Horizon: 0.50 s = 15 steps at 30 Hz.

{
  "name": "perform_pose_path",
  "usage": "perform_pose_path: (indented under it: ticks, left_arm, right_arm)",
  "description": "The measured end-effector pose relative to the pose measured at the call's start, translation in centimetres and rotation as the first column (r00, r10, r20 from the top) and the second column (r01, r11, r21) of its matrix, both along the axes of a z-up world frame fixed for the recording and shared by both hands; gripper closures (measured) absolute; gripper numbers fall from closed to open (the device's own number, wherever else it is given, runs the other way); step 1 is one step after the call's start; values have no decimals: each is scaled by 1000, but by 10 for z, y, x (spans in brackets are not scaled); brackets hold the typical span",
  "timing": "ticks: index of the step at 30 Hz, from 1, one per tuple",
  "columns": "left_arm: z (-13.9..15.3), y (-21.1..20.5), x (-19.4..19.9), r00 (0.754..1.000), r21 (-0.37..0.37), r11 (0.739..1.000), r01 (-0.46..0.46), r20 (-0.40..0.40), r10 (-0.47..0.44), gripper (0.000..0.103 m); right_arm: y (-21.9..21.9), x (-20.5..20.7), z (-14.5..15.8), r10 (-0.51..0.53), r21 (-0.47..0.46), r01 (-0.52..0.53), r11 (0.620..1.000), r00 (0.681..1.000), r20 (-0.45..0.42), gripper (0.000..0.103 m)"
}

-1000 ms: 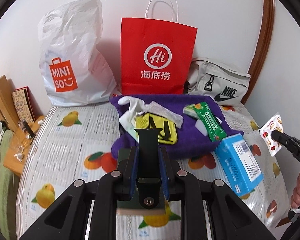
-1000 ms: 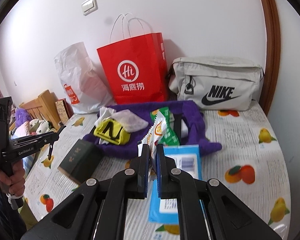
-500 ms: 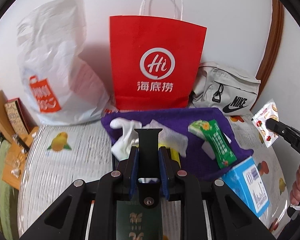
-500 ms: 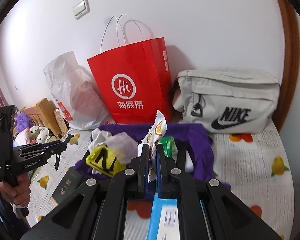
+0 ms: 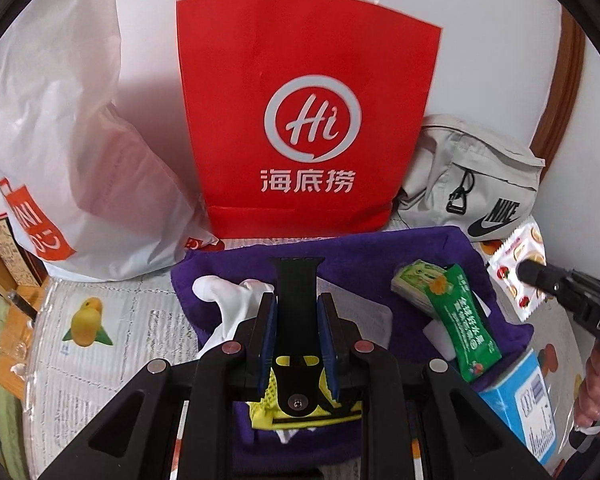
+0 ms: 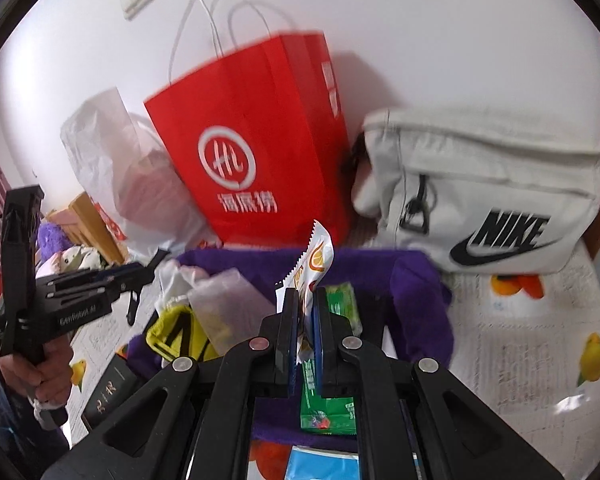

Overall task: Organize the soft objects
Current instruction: 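Lower the watch strap onto the towel with the left tool while the right tool releases the sachet there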

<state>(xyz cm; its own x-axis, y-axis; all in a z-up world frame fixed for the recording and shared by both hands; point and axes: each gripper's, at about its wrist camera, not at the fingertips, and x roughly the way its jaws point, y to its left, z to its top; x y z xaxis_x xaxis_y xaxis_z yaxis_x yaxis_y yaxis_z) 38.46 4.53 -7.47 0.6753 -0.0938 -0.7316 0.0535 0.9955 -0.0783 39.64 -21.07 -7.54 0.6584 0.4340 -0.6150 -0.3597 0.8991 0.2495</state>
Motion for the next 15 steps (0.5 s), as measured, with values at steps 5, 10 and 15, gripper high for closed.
perform_pose_path:
  ticks: [5,10,15]
  left_arm:
    - [-10,7,8,1000,-6,1000,-7,-30,7,83]
    - [-16,7,11,999,-8,1000,-1,-44,0,83]
    - [-24,4,15,998,-16,1000,13,-67,-14,83]
  right_arm:
    - [8,6,-17,46,-12,-47,999,997,-59,96]
    - [25,14,-40,109,-20,-113,993,984,-142,96]
    - [33,18,-51,110,-54,-121,991,978,-179,96]
